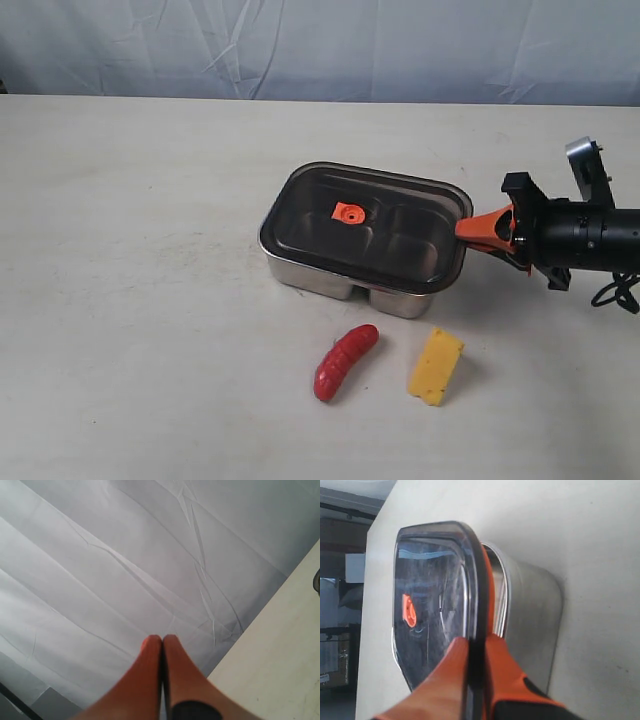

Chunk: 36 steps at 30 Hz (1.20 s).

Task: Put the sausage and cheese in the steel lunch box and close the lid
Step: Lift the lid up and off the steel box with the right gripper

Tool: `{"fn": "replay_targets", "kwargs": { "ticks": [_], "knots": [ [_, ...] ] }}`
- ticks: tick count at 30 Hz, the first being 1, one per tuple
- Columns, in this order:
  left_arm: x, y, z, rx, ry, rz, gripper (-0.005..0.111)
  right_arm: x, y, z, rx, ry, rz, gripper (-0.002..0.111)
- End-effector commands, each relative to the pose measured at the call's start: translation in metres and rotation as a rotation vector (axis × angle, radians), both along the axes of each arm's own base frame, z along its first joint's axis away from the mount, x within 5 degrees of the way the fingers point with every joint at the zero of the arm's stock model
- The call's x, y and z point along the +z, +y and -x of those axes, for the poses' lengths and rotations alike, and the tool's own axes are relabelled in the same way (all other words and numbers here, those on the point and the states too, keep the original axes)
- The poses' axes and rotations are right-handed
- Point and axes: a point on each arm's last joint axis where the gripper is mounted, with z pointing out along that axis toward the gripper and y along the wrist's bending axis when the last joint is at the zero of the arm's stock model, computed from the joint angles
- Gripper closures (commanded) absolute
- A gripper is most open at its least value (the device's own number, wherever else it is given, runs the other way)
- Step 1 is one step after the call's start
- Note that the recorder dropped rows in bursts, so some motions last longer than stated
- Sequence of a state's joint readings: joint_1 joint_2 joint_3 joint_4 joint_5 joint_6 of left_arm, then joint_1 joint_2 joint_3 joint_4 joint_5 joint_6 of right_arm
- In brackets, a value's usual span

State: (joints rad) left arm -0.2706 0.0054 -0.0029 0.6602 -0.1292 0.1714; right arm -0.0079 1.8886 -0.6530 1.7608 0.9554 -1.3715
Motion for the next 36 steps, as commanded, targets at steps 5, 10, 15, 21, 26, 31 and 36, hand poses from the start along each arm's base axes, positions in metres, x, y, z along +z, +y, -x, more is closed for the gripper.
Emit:
{"fn": "replay_targets", "kwargs": {
  "ticks": [5, 10, 15, 21, 26, 31, 36],
  "knots": [
    [0.0, 0.0, 0.0, -0.002, -0.004, 0.004, 0.107, 0.012, 0.006, 0.003, 0.064, -0.053, -0.067, 0.109],
    [0.0, 0.0, 0.0, -0.002, -0.004, 0.004, 0.107, 0.026, 0.006, 0.004, 0.066, -0.101, -0.065, 0.109],
    [0.0, 0.0, 0.0, -0.002, -0.004, 0.004, 0.107, 0.043, 0.007, 0.006, 0.082, -0.164, -0.09, 0.109],
    [0.0, 0.0, 0.0, -0.002, -0.004, 0.004, 0.107, 0.057, 0.007, 0.009, 0.091, -0.224, -0.088, 0.109],
    [-0.001, 0.0, 0.0, -0.001, -0.002, 0.004, 0.107, 0.069, 0.008, 0.012, 0.112, -0.297, -0.08, 0.109],
    [-0.001, 0.0, 0.0, 0.0, 0.0, 0.004, 0.107, 0.087, 0.005, 0.016, 0.105, -0.373, -0.061, 0.109],
    [-0.001, 0.0, 0.0, 0.0, 0.0, 0.004, 0.107, 0.112, 0.0, 0.022, 0.051, -0.488, 0.054, 0.109]
  ]
}}
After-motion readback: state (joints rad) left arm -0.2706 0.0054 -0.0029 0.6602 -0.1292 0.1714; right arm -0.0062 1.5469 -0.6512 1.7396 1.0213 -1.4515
